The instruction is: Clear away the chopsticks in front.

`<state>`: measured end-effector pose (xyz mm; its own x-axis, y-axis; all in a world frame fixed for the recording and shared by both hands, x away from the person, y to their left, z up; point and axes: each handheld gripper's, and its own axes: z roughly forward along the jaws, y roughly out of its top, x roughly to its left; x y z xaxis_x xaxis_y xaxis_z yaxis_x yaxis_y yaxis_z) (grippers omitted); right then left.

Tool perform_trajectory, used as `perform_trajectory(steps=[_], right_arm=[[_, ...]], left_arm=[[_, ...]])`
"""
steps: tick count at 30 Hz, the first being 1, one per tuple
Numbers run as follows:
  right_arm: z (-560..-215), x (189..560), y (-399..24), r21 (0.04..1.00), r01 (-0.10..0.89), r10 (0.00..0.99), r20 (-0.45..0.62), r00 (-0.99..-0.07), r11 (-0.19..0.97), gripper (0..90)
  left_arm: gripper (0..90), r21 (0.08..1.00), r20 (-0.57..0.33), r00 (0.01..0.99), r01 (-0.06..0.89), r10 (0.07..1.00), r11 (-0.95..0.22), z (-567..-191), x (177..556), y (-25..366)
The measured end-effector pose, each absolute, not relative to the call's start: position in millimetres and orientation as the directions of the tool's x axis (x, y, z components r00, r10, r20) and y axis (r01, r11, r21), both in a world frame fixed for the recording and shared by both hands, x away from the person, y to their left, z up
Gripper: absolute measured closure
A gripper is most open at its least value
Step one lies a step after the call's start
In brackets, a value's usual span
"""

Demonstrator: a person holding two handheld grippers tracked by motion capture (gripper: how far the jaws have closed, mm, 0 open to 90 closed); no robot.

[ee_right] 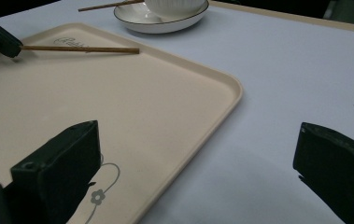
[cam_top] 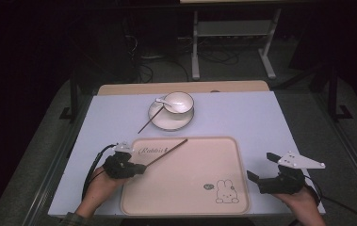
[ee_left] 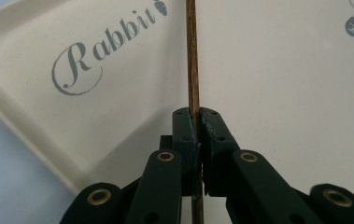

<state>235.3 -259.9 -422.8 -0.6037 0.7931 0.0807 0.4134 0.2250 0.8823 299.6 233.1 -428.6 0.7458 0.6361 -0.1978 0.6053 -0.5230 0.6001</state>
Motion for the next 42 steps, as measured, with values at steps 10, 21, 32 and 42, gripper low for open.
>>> perform_trajectory(steps=[10, 21, 32, 42], right_arm=[[-422.7, 235.3, -260.0, 0.882, 0.413, 0.793, 0.080, -0.603, 0.226, 0.2], [-422.7, 235.2, -259.8, 0.882, 0.413, 0.792, 0.078, -0.606, 0.229, 0.2], [-423.0, 235.5, -259.5, 0.880, 0.416, 0.793, 0.081, -0.604, 0.227, 0.2], [-423.0, 235.6, -259.0, 0.880, 0.419, 0.794, 0.084, -0.602, 0.224, 0.2]], left_arm=[[84.6, 0.580, -0.193, 0.747, 0.610, 0.637, -0.540, -434.2, 301.2, 230.0], [83.0, 0.582, -0.204, 0.744, 0.615, 0.636, -0.533, -434.5, 301.4, 230.7], [58.6, 0.614, -0.187, 0.757, 0.587, 0.626, -0.527, -421.6, 305.8, 228.8], [30.5, 0.644, -0.112, 0.746, 0.557, 0.656, -0.524, -402.4, 340.0, 226.8]])
